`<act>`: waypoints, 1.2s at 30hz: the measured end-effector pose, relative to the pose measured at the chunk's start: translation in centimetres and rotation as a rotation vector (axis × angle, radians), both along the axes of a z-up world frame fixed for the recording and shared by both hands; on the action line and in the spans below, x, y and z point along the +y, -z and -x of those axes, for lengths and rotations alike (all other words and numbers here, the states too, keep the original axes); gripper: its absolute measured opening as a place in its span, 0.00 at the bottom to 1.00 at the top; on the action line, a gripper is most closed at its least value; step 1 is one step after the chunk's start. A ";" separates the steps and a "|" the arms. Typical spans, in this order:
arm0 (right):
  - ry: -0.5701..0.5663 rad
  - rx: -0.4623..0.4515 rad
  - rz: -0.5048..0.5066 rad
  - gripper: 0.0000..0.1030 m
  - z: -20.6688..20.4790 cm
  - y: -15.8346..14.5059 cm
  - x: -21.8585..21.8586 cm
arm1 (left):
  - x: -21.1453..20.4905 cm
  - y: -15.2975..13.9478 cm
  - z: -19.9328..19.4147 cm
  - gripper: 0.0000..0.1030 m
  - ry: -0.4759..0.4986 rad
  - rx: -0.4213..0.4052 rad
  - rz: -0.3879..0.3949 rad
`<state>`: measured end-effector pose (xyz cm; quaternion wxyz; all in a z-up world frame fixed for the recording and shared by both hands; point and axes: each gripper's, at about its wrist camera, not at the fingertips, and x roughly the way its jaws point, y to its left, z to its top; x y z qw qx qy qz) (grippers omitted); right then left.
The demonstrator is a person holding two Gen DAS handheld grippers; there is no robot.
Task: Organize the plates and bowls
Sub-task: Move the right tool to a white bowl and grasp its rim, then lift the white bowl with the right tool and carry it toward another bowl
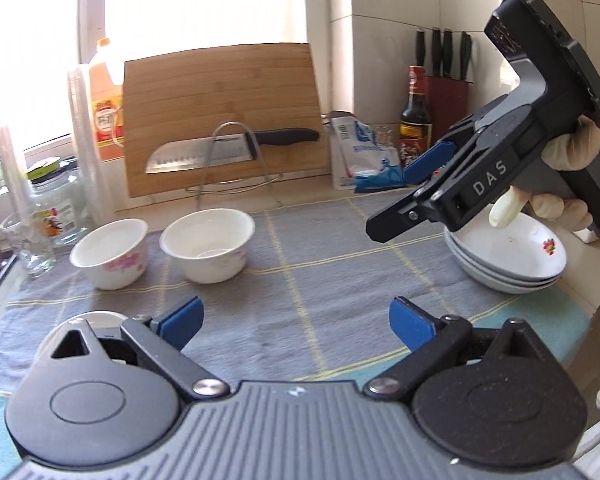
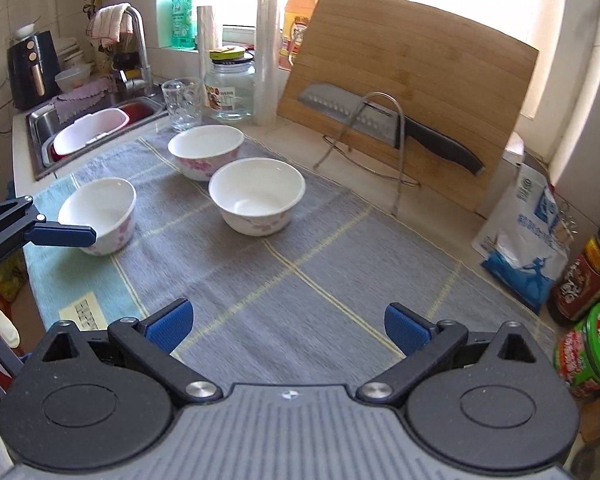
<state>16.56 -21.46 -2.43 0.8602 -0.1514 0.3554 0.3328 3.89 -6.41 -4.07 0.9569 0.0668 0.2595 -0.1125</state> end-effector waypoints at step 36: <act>-0.153 0.227 -0.089 0.63 -0.6 7.3 19.9 | 15.4 5.9 -1.1 0.82 0.038 0.090 -0.039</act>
